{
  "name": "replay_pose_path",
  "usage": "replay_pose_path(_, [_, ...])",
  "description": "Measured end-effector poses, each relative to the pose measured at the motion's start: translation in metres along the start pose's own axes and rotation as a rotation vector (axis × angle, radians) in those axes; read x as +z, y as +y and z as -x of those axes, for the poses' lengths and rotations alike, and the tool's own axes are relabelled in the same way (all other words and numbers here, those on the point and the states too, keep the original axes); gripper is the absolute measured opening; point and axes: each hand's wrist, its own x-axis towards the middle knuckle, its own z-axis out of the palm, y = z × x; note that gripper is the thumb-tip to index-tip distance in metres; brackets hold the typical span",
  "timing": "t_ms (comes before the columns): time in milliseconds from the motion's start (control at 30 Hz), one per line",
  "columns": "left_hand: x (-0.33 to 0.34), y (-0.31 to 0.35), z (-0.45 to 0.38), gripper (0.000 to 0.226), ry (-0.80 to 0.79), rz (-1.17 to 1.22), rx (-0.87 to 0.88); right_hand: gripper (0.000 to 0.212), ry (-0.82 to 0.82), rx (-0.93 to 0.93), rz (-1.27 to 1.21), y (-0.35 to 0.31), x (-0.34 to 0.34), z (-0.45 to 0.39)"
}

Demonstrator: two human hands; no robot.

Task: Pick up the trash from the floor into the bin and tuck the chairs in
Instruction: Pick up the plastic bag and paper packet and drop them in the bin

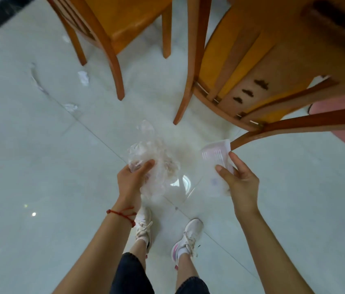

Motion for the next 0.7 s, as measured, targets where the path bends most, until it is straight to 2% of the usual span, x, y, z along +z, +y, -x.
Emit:
replay_pose_path(233, [-0.028, 0.077, 0.078, 0.026, -0.04, 0.082, 0.042, 0.054, -0.058, -0.052, -0.042, -0.077, -0.003, 0.071])
replay_pose_path(333, [-0.041, 0.099, 0.104, 0.025, -0.029, 0.11, 0.06, 0.054, -0.076, -0.071, -0.08, -0.104, -0.006, 0.095])
replay_pose_path(700, [-0.087, 0.134, 0.187, 0.031, 0.053, 0.286, 0.168, 0.051, -0.205, -0.233, -0.009, -0.164, -0.021, 0.154])
